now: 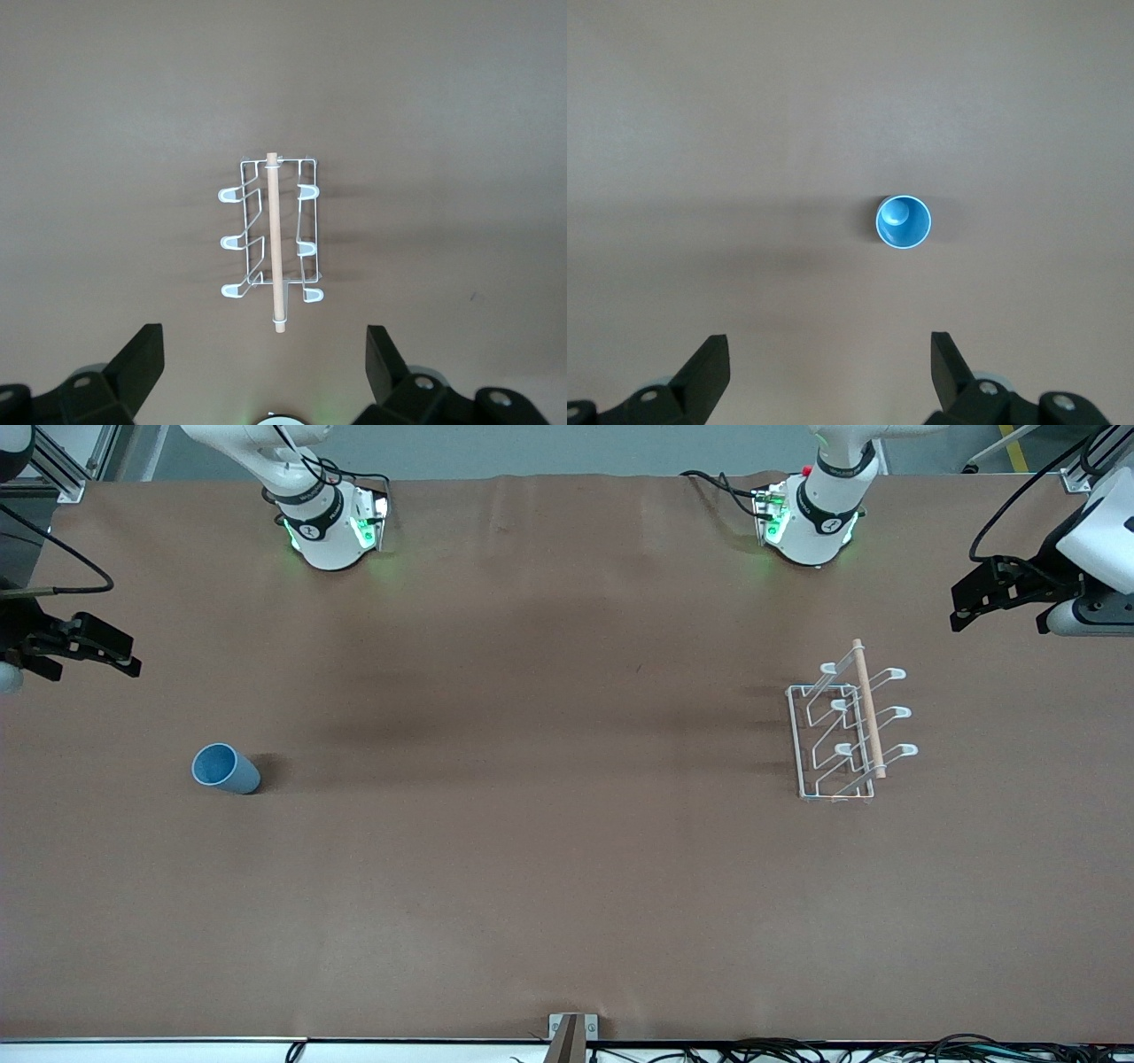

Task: Hang cup on cup holder

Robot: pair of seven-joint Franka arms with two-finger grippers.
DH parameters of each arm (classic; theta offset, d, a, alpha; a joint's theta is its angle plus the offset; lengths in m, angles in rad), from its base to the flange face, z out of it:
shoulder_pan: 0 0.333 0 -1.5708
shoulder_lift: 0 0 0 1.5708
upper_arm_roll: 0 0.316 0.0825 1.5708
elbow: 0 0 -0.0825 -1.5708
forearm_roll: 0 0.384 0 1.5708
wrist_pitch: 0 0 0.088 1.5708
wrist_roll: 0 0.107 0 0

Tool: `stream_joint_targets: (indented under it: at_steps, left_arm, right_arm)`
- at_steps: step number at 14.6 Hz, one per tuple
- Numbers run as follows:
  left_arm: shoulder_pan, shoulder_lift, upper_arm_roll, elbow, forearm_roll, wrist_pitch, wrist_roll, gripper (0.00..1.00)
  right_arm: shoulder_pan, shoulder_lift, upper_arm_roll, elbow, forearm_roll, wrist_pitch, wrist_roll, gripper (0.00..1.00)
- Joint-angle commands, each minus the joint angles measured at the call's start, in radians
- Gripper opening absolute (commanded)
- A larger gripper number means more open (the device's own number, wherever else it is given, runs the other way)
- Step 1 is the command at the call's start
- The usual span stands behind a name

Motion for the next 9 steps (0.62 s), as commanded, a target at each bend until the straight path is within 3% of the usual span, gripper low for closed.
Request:
stream_joint_targets:
  at_steps: [1,9]
  left_arm:
    - [0.003,0.009,-0.001,0.027,-0.010,-0.009,-0.007,1.00]
    - [0.011,0.009,0.002,0.049,-0.013,-0.010,0.005,1.00]
  right_arm:
    - [-0.008,-0.027,0.004,-0.031,0.007,0.006,0.007,1.00]
    - [-0.001,-0.024,0.006,-0.028,0.007,0.012,0.016,1.00]
